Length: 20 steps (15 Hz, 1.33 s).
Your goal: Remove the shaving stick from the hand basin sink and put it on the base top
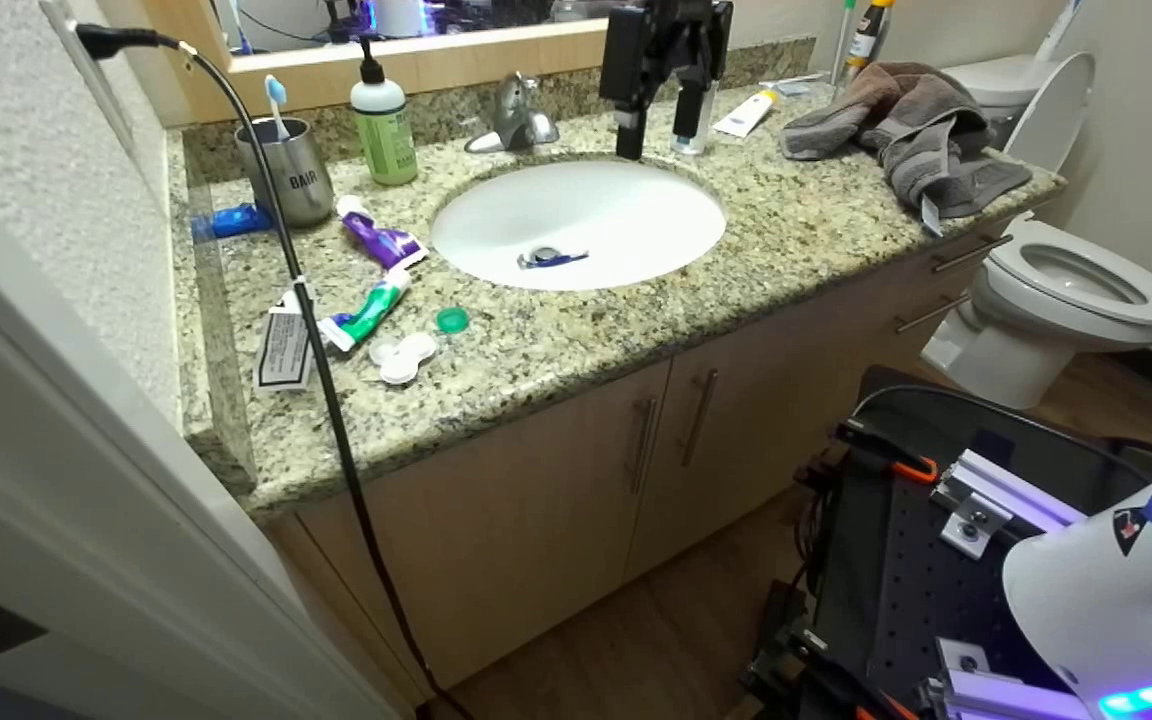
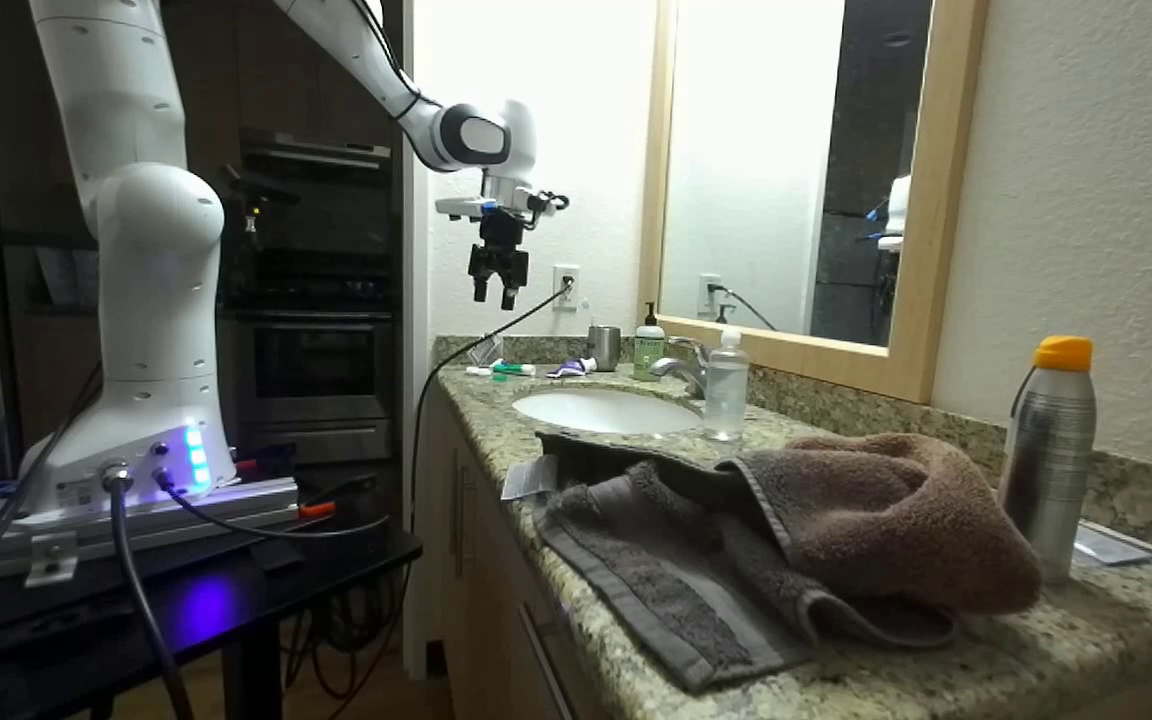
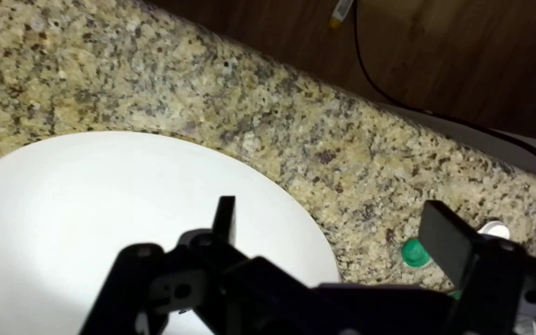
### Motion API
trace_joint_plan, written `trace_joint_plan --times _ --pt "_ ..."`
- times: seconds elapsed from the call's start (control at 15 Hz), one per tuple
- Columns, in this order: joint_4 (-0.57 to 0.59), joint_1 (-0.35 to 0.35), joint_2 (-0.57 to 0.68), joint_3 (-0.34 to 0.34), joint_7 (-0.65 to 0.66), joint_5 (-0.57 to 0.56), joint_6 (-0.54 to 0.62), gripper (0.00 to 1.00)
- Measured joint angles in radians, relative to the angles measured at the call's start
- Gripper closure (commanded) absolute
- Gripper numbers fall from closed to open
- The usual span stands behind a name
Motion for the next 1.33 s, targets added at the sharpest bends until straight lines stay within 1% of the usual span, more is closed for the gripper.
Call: trace_joint_plan --times 0.13,0.4,0.47,0.67,0.8,0.93,1.07,1.2,1.33 --pt "0.000 0.001 0.008 0.014 0.044 0.037 0.034 0.00" --pt "0.000 0.002 0.007 0.022 0.066 0.048 0.043 0.00" --pt "0.000 0.002 0.010 0.022 0.078 0.052 0.070 0.00" --pt "0.031 -0.001 0.079 0.015 0.110 0.150 0.250 0.00" --pt "0.089 -0.009 0.167 0.004 0.111 0.239 0.366 0.00" --pt "0.150 -0.026 0.257 0.000 0.131 0.287 0.473 0.00" --pt "0.196 -0.043 0.333 -0.015 0.230 0.252 0.528 0.00" --pt "0.224 -0.049 0.390 -0.051 0.367 0.162 0.531 0.00" --pt "0.240 -0.047 0.427 -0.096 0.506 0.067 0.508 0.00"
